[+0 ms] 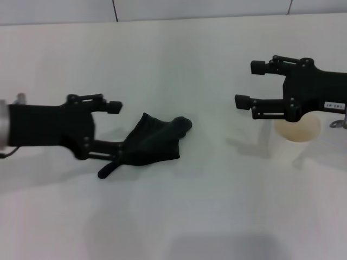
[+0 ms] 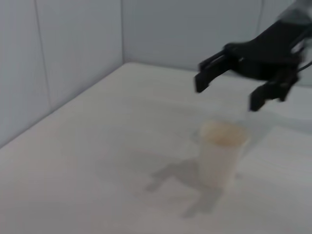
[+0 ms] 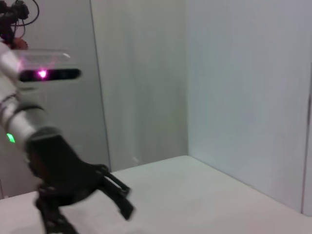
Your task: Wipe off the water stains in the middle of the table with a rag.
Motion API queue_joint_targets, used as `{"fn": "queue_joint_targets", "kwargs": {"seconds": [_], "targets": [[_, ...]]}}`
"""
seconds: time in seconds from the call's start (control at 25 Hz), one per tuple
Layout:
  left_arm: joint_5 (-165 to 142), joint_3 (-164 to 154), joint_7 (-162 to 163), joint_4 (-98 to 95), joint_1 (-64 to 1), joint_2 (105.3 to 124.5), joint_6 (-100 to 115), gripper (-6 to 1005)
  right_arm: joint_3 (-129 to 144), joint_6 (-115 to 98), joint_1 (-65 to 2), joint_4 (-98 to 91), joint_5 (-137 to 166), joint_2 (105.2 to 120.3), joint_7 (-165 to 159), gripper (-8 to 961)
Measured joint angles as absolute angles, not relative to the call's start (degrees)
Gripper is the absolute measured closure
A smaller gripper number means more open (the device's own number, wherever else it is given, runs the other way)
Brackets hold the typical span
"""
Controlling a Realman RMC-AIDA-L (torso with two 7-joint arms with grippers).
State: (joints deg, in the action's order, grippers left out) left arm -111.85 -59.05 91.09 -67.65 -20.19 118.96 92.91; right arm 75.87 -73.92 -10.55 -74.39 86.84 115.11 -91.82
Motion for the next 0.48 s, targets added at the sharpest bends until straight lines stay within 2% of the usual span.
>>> {"fn": "queue_joint_targets", "kwargs": {"seconds": [0.2,0.48], "targets": [[-111.5,-52.1,89.3,-67.8,-19.5,118.59,101.6,105,75.3,-74.0,-10.5,-74.2,87.3,114.96,-92.1,128],[-111.7,-47.9,88.5,-67.9,-17.8,116.98,108.0,105,74.1,-74.8,-10.6,-73.7,89.2,114.78,-93.0,128]]}}
